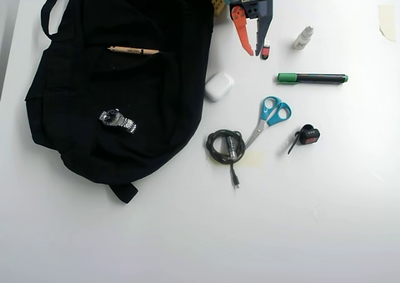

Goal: Put the usb stick into the black bag

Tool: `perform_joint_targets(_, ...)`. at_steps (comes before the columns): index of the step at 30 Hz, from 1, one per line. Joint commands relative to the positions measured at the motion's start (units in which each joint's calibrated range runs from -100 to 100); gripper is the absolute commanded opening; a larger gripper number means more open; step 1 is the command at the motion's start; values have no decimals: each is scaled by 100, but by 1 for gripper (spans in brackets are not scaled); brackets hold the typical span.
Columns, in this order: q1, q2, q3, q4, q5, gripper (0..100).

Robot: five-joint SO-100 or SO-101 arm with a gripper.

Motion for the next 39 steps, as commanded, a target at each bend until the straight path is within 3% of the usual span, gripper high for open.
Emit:
perform_joint_targets(1, 33, 646, -645, 85, -12, 2)
perform_joint_targets(9, -139, 3036, -2523, 438, -442, 2)
perform_joint_targets(15, -557, 4546, -3754, 1213, -1134, 2)
perform_joint_targets(26, -1500, 5301, -3870, 1024, -2130, 2)
perform_joint_targets(34, -1807, 5774, -3790, 481, -2114, 2)
perform_joint_targets(39, -1964, 5874, -3790, 257, -1753, 2)
